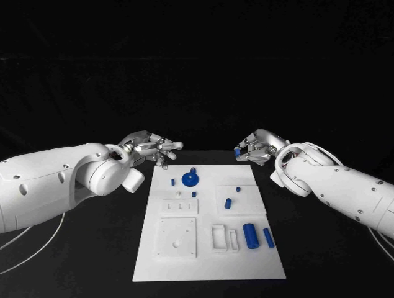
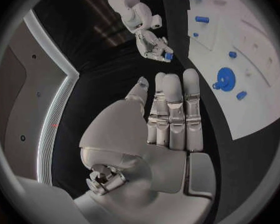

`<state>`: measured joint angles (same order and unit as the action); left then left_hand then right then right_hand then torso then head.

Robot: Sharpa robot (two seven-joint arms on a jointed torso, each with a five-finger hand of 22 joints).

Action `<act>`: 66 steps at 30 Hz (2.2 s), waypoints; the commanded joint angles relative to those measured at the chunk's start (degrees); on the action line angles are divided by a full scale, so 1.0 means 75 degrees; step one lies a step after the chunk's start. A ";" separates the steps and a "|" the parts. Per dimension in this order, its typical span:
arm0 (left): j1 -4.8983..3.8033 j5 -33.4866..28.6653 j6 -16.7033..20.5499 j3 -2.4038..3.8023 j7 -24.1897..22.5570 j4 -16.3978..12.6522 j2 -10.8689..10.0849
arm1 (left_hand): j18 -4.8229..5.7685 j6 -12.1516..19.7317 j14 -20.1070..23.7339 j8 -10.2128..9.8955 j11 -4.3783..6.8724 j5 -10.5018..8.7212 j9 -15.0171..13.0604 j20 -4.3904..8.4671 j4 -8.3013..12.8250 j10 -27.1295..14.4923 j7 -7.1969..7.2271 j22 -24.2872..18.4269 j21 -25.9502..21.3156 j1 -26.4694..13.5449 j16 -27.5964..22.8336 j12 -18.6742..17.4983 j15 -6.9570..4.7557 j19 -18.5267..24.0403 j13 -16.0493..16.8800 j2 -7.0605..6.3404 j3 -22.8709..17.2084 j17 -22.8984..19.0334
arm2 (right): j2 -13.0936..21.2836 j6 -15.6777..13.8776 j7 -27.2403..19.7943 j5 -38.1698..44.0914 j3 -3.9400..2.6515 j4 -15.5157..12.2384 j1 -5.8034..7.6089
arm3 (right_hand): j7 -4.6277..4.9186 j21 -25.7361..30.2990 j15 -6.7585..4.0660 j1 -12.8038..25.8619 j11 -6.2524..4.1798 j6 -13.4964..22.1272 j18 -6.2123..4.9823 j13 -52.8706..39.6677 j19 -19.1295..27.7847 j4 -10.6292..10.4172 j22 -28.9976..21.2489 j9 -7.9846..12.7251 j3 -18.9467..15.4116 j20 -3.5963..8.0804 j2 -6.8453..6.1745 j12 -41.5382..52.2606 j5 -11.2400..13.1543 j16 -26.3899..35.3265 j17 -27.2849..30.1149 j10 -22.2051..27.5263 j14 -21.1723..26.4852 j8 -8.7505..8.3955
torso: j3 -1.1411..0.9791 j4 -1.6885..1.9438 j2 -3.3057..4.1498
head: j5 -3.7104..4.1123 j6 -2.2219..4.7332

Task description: Assemble the parts on the task board

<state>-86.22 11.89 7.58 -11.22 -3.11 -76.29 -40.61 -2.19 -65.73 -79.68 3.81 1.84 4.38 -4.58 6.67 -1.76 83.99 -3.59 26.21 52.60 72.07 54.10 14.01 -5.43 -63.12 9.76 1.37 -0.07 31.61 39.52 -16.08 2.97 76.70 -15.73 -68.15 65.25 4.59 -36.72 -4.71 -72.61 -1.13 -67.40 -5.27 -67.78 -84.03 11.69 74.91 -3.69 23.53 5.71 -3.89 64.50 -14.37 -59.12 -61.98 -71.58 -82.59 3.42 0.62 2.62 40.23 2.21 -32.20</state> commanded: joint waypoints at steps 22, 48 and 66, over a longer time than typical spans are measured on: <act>-0.0129 0.1113 -0.0011 -0.0017 0.2479 0.0575 0.0842 | -0.0097 -0.0237 0.0483 -0.0001 0.0036 0.0403 -0.3919 -0.0012 -0.0962 -0.0259 0.0242 0.0909 0.0958 -0.0958 0.1208 0.0642 -0.0004 0.0697 0.1053 -0.1092 -0.0433 -0.0076 | -0.0517 -0.0172 0.1335 0.0875 0.0255 -0.1025 0.0016 | 0.0002 -0.0012 -0.0005 0.0025 0.0011 -0.0058 -0.0096 0.0004 -0.0385 -0.0054 0.0477 -0.0013 0.0164 0.0014 -0.0129 -0.0013 -0.0047 0.0020 0.0002 -0.0046 -0.0039 0.0022 | 0.0045 -0.0011 -0.0121 | -0.0135 -0.0169; -0.0117 0.1716 -0.0056 -0.0063 0.2936 0.0783 0.1326 | -0.0121 0.0139 0.0851 -0.0014 -0.0142 -0.0012 -0.4148 -0.0186 -0.1768 -0.0737 0.0109 0.0881 0.0727 -0.0891 0.1291 0.0566 0.0162 0.0893 0.0789 -0.1363 0.0117 -0.0431 | -0.0741 0.0153 0.1602 0.1055 0.0525 -0.1412 0.0016 | -0.0009 -0.0068 -0.0009 0.0029 0.0005 -0.0093 -0.0081 0.0019 -0.0390 -0.0099 0.0486 -0.0016 0.0133 0.0020 -0.0105 -0.0029 -0.0023 0.0013 -0.0006 -0.0040 -0.0040 0.0022 | 0.0039 0.0001 -0.0119 | -0.0108 -0.0210; -0.0100 0.1748 -0.0226 -0.0121 0.3067 0.0847 0.1506 | -0.0123 0.0144 0.0907 -0.0012 -0.0155 0.0016 -0.3936 -0.0201 -0.1592 -0.0748 0.0092 0.0923 0.0715 -0.0859 0.1357 0.0544 0.0177 0.0927 0.0733 -0.1190 0.0100 -0.0495 | -0.0877 0.0267 0.1624 0.1088 0.0553 -0.1419 0.0015 | -0.0016 -0.0073 -0.0013 0.0029 0.0002 -0.0097 -0.0076 0.0035 -0.0390 -0.0125 0.0478 -0.0015 0.0051 0.0024 -0.0124 -0.0044 -0.0050 0.0027 0.0003 -0.0035 -0.0041 0.0020 | 0.0042 0.0009 -0.0115 | -0.0105 -0.0228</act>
<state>-86.94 24.75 6.70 -12.16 19.78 -69.91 -29.51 -2.20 -64.77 -73.18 4.05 0.90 4.48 -34.16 5.13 -14.05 78.62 -2.85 33.07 58.22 65.57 63.90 18.46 -4.19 -56.50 15.33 -8.01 0.59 27.97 33.05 -15.24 15.00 84.04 -11.61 -78.71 65.35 4.52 -37.03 -4.71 -72.72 -1.12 -67.78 -5.28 -67.57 -84.03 10.74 74.94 -3.75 24.11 5.71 -4.71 64.49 -14.64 -59.12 -61.94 -71.57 -82.59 3.31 0.90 2.71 39.37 1.46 -33.90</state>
